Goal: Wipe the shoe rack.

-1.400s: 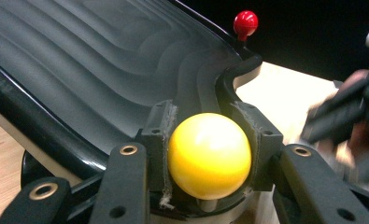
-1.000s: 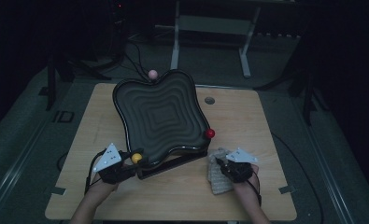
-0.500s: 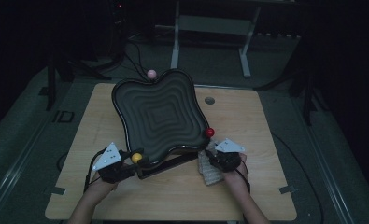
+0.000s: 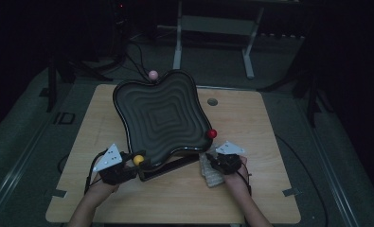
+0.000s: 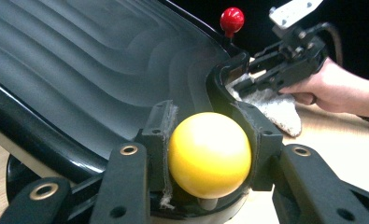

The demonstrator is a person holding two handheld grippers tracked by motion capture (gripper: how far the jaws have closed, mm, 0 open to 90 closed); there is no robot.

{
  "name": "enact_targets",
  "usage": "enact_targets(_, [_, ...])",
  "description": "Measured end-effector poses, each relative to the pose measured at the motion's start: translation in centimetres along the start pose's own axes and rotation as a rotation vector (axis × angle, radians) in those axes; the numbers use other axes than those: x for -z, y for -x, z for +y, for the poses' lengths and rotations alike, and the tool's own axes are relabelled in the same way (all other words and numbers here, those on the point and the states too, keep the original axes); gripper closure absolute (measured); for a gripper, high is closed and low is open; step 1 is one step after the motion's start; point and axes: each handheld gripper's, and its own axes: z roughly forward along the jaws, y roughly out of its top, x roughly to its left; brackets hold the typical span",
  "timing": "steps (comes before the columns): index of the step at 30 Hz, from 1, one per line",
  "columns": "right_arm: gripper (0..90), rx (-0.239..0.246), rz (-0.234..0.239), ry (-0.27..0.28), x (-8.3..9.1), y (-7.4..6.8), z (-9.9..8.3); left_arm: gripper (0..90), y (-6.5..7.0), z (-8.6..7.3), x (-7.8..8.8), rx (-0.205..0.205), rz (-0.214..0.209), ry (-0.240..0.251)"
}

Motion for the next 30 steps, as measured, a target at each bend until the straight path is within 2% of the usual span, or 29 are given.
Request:
enact_targets(2, [62.7, -0.007, 0.005, -0.002, 0.3, 0.1, 0.2, 59.9, 0.0, -0.1, 0.0, 0.003, -0.002, 0.008])
enact_targets(5, [62.0, 0.001, -0.007, 0.024, 0.9, 0.1, 0.8, 59.9, -0.1, 0.0, 0.0, 0.003, -0.006, 0.004])
enact_targets(9, [62.0, -0.005, -0.009, 0.035, 0.8, 0.1, 0.7, 59.9, -0.1, 0.0, 0.0, 0.003, -0.008, 0.005])
enact_targets(10, [63.6, -0.018, 0.002, 0.014, 0.3, 0.1, 0.3, 59.8, -0.1, 0.0, 0.0, 0.003, -0.008, 0.003])
enact_targets(12, [64.7, -0.005, -0.002, -0.003, -0.1, -0.1, -0.1, 59.9, -0.1, -0.1, 0.0, 0.003, -0.005, 0.006])
enact_targets(15, [65.0, -0.003, 0.003, -0.012, 0.3, 0.1, 0.3, 59.9, -0.1, 0.0, 0.0, 0.002, -0.010, 0.003])
enact_targets(19, [63.6, -0.009, 0.002, 0.033, 1.1, 0.3, 1.0, 59.9, -0.2, 0.0, 0.0, 0.004, -0.013, 0.005])
enact_targets(21, [63.5, -0.012, -0.004, 0.041, 0.8, 0.3, 0.9, 59.8, -0.1, 0.0, 0.0, 0.004, -0.012, 0.005])
enact_targets(23, [65.5, -0.023, 0.006, 0.025, 0.3, 0.2, 0.5, 59.8, -0.1, -0.1, 0.0, 0.006, -0.011, 0.011])
enact_targets(25, [67.0, -0.010, 0.006, -0.016, -0.3, 0.1, 0.1, 59.8, -0.1, 0.0, 0.0, 0.004, -0.008, 0.002])
enact_targets(30, [67.4, -0.008, 0.020, -0.033, 0.6, 0.1, 0.1, 59.6, 0.2, 0.0, 0.0, 0.003, 0.016, 0.001])
